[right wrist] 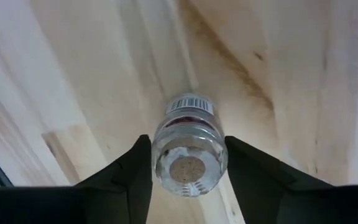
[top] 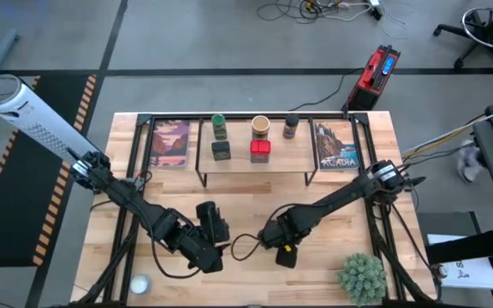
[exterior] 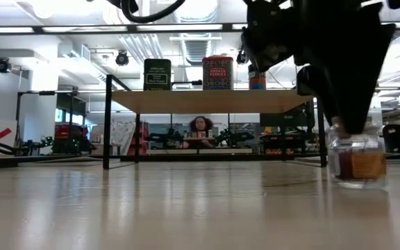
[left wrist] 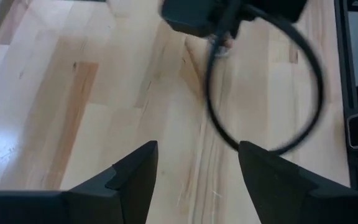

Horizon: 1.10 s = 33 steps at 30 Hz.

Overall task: Shelf spices
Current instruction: Put the brown seasoning bottle on the shelf

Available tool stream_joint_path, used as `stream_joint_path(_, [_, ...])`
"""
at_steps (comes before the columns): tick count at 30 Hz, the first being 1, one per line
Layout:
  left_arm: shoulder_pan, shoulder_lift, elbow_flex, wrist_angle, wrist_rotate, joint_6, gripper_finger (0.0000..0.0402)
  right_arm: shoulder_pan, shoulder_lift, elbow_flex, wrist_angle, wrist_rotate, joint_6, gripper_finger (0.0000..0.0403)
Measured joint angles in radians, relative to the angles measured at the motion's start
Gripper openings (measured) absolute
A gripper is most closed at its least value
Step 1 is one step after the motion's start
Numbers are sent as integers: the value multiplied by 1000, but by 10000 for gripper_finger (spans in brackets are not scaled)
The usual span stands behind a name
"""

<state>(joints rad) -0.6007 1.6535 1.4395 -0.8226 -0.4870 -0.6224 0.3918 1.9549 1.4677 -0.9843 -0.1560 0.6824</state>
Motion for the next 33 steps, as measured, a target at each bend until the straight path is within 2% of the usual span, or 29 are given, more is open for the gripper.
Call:
stream_joint_path(9, [0,0,0,-13,35,-7,214,-9,-41,0,-4,9,148,215])
stream_joint_path(13, [0,0,0,-26,35,7,212,-1,-93,0,10,107,155,237])
stream_joint_path(15, [0,0,0,-25,35,21,212,12,-121,0,24,133,105,244])
stream_joint_path(20, [0,0,0,-24,10,68,217,66,-161,1,34,156,-193,251])
stream_joint_path(27, [0,0,0,-4,-28,99,212,139,-153,0,51,181,-770,244])
stream_joint_path(33, [0,0,0,0,-46,48,214,142,-114,0,45,225,-1094,234])
